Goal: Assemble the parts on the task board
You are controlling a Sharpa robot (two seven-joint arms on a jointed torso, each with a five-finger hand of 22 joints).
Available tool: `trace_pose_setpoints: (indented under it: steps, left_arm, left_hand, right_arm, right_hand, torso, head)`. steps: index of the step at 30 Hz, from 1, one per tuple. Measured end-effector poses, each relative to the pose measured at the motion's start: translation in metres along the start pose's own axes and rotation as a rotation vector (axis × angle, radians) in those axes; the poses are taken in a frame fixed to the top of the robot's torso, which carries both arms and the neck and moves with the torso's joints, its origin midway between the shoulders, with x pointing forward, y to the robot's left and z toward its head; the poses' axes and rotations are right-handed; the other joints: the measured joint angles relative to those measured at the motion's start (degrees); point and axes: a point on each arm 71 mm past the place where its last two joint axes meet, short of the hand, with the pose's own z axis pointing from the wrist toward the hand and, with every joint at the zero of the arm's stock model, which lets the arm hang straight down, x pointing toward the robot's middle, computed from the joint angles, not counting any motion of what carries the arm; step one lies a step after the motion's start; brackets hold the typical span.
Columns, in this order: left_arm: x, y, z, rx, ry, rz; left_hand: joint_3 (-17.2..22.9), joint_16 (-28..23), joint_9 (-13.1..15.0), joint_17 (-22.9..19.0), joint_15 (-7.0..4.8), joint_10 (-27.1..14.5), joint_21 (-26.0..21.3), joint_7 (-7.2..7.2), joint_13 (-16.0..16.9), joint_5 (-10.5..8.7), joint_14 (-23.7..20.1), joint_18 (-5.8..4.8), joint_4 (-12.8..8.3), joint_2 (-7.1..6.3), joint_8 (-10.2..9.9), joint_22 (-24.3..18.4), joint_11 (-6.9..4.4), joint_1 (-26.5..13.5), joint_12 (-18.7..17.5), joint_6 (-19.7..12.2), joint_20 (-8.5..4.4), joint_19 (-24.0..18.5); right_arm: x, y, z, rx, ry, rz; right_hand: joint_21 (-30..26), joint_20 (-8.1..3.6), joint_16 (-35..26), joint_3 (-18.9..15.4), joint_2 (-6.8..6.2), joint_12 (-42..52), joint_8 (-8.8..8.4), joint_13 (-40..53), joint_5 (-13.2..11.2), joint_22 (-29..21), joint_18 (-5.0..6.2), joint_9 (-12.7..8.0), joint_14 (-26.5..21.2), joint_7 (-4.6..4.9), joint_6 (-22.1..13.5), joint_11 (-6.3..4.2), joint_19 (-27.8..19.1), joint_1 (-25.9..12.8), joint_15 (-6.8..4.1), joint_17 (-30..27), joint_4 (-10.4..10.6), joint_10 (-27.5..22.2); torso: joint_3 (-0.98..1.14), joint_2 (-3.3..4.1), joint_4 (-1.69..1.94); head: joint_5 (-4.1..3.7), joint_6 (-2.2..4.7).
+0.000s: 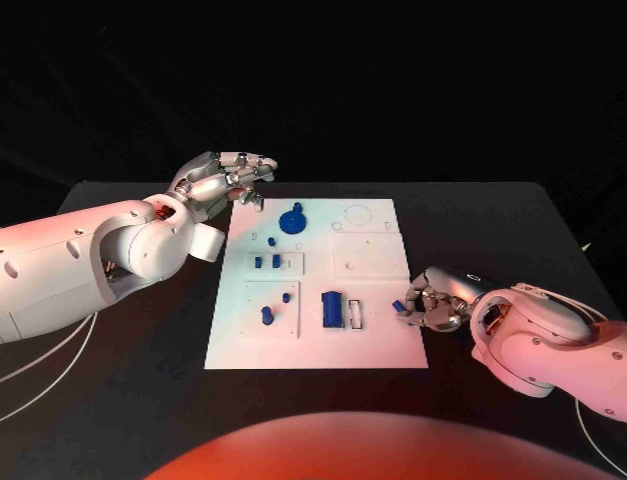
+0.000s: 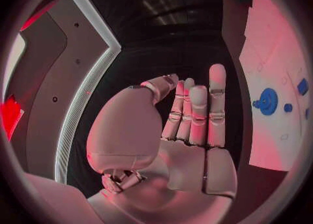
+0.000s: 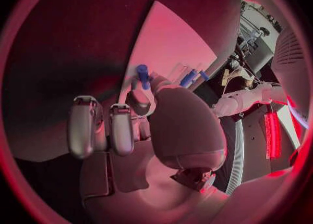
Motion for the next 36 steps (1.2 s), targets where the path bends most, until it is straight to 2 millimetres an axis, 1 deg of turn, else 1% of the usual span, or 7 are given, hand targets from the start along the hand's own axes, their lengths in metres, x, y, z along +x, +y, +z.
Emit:
trace_pose_setpoints:
  steps: [7, 13, 21, 25, 29, 33, 36]
  left_arm:
    - [0.000, 0.000, 0.000, 0.000, 0.000, 0.000]
    - [0.000, 0.000, 0.000, -0.001, 0.000, 0.000]
    - [0.000, 0.000, 0.000, -0.001, 0.000, 0.000]
    - [0.000, 0.000, 0.000, -0.002, 0.000, 0.000]
    - [0.000, 0.000, 0.000, -0.002, 0.000, 0.000]
    - [0.000, 0.000, 0.000, -0.002, 0.000, 0.000]
    - [0.000, 0.000, 0.000, -0.002, 0.001, 0.000]
  left_hand:
    - [0.00, 0.00, 0.00, 0.00, 0.00, 0.00, 0.00, 0.00, 0.00, 0.00, 0.00, 0.00, 0.00, 0.00, 0.00, 0.00, 0.00, 0.00, 0.00, 0.00, 0.00, 0.00]
    - [0.17, 0.00, 0.18, -0.01, 0.00, 0.00, 0.00, 0.00, 0.00, 0.00, 0.00, 0.00, 0.16, 0.00, 0.00, 0.00, 0.00, 0.00, 0.00, 0.00, 0.00, 0.00]
    - [0.16, 0.00, 0.18, -0.01, 0.00, 0.00, 0.00, 0.00, 0.00, 0.00, 0.00, 0.00, 0.16, 0.00, 0.00, 0.00, 0.00, 0.00, 0.00, 0.00, 0.00, 0.00]
    - [0.17, 0.00, 0.18, -0.01, 0.00, 0.00, 0.00, 0.00, 0.00, 0.00, 0.00, 0.00, 0.16, 0.00, 0.00, 0.00, 0.00, 0.00, 0.00, 0.00, 0.00, 0.00]
    - [0.17, 0.00, 0.23, 0.09, 0.00, 0.00, 0.00, 0.00, 0.00, 0.00, 0.00, 0.00, 0.16, 0.00, 0.00, 0.00, 0.00, 0.00, 0.00, 0.00, 0.00, 0.00]
    - [0.17, 0.00, 0.23, 0.09, 0.00, 0.00, 0.00, 0.00, 0.00, 0.00, 0.00, 0.00, 0.16, 0.00, 0.00, 0.00, 0.00, 0.00, 0.00, 0.00, 0.00, 0.00]
    - [0.16, 0.00, 0.23, 0.09, 0.00, 0.00, 0.00, 0.00, 0.00, 0.00, 0.00, 0.00, 0.16, 0.00, 0.00, 0.00, 0.00, 0.00, 0.00, 0.00, 0.00, 0.00]
  right_arm:
    - [0.003, 0.007, 0.003, -0.024, -0.003, -0.025]
    - [0.003, 0.011, 0.004, -0.040, -0.010, -0.058]
    - [0.004, 0.016, 0.004, -0.053, -0.019, -0.084]
    - [0.004, 0.015, 0.002, -0.046, -0.019, -0.066]
    - [0.003, 0.018, 0.000, -0.034, -0.005, -0.008]
    - [0.000, 0.025, -0.001, -0.033, 0.004, 0.070]
    - [0.000, 0.034, -0.001, -0.036, 0.014, 0.148]
  right_hand:
    - [0.00, 0.00, 0.00, 2.69, -0.27, 0.00, 0.16, 0.00, -3.01, 0.00, 0.00, 0.07, 0.00, 0.00, 0.19, -0.20, 0.00, 3.03, 0.00, 0.00, -1.60, 0.20]
    - [-0.30, 0.00, -0.22, 5.13, -0.99, 0.00, -0.23, -0.05, -3.11, -0.01, 0.00, 0.10, 0.00, -0.08, 0.48, -0.42, 0.00, 4.49, 0.00, -0.01, -3.09, 0.02]
    - [-0.30, -0.22, -0.22, 9.64, -1.31, 0.04, -0.79, 0.10, -0.41, -0.02, 0.00, 0.31, 0.10, -0.43, 0.83, -0.43, 0.22, 5.40, -0.34, -0.01, -4.42, 0.03]
    - [0.27, -0.22, -0.22, 12.05, -1.13, 1.43, -0.45, 1.08, 1.47, -0.02, 0.00, -0.65, 0.00, -0.48, 0.84, -1.13, 0.22, 5.22, -0.43, -0.01, -4.44, 0.75]
    - [0.27, -0.22, -0.22, 14.16, -0.54, 1.64, -0.40, 1.40, 2.77, -0.02, 0.00, -0.40, 0.00, -0.48, 0.83, -1.04, 0.22, 3.71, -0.43, -0.01, -4.70, 1.25]
    - [0.27, -0.22, -0.22, 15.39, -0.80, 1.64, -0.35, 1.41, 5.34, -0.03, 0.00, -0.38, 0.00, -0.48, 0.83, -1.04, 0.22, 1.79, -0.43, -0.01, -5.12, 1.25]
    - [0.27, -0.22, -0.22, 16.05, -0.72, 1.64, -0.32, 1.41, 5.60, -0.03, 0.00, -0.37, 0.00, -0.47, 0.82, -1.04, 0.22, 1.12, -0.43, -0.02, -5.44, 1.25]
  torso:
    - [0.07, -0.04, 0.04]
    - [0.06, -0.04, 0.03]
    - [0.03, -0.07, 0.01]
    - [0.04, -0.09, 0.03]
    - [0.04, -0.09, 0.03]
    - [0.02, -0.08, 0.07]
    - [0.01, -0.06, 0.08]
  head:
    - [0.03, 0.00]
    - [0.08, 0.00]
    - [0.08, 0.00]
    - [0.08, 0.00]
    - [0.10, 0.00]
    - [0.03, 0.00]
    - [0.02, 0.00]
